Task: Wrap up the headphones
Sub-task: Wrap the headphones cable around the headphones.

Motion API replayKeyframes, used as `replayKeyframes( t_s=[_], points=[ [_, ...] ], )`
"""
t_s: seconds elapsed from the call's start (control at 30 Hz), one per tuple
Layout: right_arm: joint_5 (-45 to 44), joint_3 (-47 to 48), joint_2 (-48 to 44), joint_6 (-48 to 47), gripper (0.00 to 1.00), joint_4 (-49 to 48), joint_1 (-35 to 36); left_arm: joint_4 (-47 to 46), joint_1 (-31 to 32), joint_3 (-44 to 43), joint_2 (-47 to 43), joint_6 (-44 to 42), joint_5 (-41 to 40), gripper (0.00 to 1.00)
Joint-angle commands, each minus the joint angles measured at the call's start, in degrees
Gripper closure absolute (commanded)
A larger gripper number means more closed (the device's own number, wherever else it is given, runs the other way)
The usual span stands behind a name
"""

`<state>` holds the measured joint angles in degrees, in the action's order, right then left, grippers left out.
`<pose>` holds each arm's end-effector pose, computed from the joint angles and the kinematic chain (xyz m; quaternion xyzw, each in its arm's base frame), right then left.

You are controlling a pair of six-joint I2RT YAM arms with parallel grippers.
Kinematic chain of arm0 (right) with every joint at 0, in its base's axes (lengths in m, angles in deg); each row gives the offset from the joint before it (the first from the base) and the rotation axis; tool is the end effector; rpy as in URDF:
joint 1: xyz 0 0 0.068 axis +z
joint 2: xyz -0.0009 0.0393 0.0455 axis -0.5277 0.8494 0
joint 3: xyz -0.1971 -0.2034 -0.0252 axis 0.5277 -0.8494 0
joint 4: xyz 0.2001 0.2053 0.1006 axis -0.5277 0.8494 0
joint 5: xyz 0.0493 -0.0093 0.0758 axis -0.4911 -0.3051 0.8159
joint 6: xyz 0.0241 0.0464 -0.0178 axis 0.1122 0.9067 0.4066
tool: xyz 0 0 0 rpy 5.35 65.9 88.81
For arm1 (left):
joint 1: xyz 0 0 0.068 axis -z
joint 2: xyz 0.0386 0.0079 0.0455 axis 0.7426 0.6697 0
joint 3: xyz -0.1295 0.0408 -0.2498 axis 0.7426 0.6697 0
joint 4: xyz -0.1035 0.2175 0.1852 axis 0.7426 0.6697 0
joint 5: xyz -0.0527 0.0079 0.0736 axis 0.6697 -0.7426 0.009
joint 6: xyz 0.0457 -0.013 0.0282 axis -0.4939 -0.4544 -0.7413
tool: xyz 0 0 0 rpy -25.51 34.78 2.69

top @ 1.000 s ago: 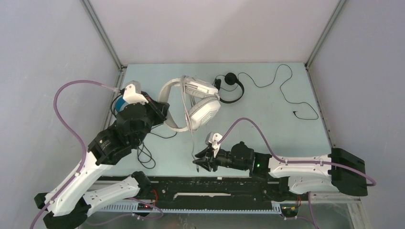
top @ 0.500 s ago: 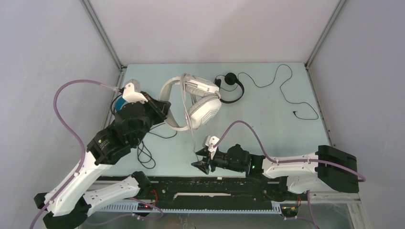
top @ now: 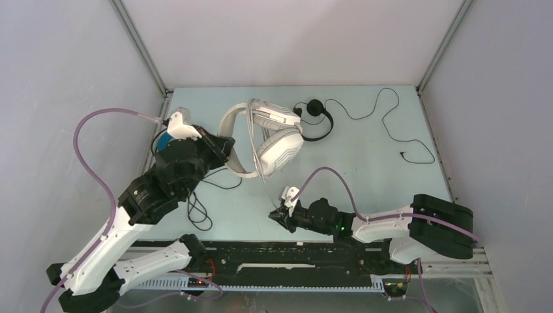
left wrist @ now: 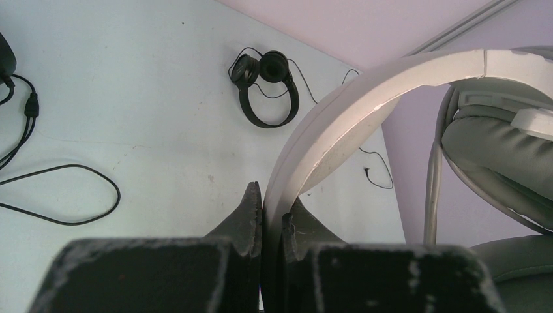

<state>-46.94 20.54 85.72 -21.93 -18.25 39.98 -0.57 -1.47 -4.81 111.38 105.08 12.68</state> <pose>0.0920 0.2768 0.1528 -0.4067 0.6597 0.3936 0.4945 0.1348 -0.1150 0.4535 -0.1515 0.7702 -0.2835 0.5508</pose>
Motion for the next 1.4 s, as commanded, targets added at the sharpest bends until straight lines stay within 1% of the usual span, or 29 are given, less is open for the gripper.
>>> replayKeyframes(
  t_s=[0.0,0.13,0.2,0.23,0.33,0.37,0.5,0.7,0.9,1.03,1.13,1.23,1.37],
  points=[
    [-0.9,-1.8,0.7,2.1,0.88,-6.8,0.0,-6.2,-0.2,-5.5,-1.4,4.1,0.4,1.00],
    [0.6,-2.0,1.1,2.6,0.85,-7.3,0.2,-6.1,-0.3,-5.6,-1.8,4.1,0.4,1.00],
    [1.0,-2.0,1.1,2.5,0.98,-7.2,0.3,-6.0,-0.3,-5.6,-2.0,4.0,0.3,1.00],
    [1.0,-2.0,1.0,2.5,1.00,-7.1,0.2,-6.0,-0.3,-5.6,-2.0,4.0,0.4,1.00],
    [1.0,-2.0,1.1,2.7,1.00,-7.0,0.0,-5.7,-0.3,-5.7,-2.3,3.8,0.9,1.00],
    [2.2,-2.0,1.1,2.7,1.00,-7.0,-0.2,-6.0,-0.3,-5.7,-2.4,3.3,1.7,1.00],
    [4.4,-2.0,0.6,3.1,1.00,-7.0,-2.0,-8.3,-0.4,-5.5,-2.4,0.0,8.8,1.00],
    [7.6,-1.9,-2.2,3.8,1.00,-2.9,-7.3,-8.4,-0.6,-5.6,-1.9,-4.4,20.6,1.00],
    [11.2,-2.0,-7.0,5.9,1.00,2.8,-13.5,-5.5,-0.8,-6.0,0.3,-11.9,35.3,1.00],
    [14.0,-2.0,-11.5,6.6,1.00,7.8,-16.6,-2.4,-0.9,-5.6,1.5,-18.8,43.8,1.00],
    [17.2,-1.8,-15.2,7.0,1.00,12.4,-18.8,-0.5,-0.8,-4.5,1.2,-24.3,46.0,1.00],
    [19.9,-1.2,-18.8,6.9,1.00,18.0,-20.0,0.0,-0.8,-2.5,-0.6,-30.4,46.5,1.00],
    [25.2,1.2,-24.3,7.1,1.00,27.5,-21.3,1.2,-0.9,1.2,-3.5,-41.8,45.8,1.00]
  ],
)
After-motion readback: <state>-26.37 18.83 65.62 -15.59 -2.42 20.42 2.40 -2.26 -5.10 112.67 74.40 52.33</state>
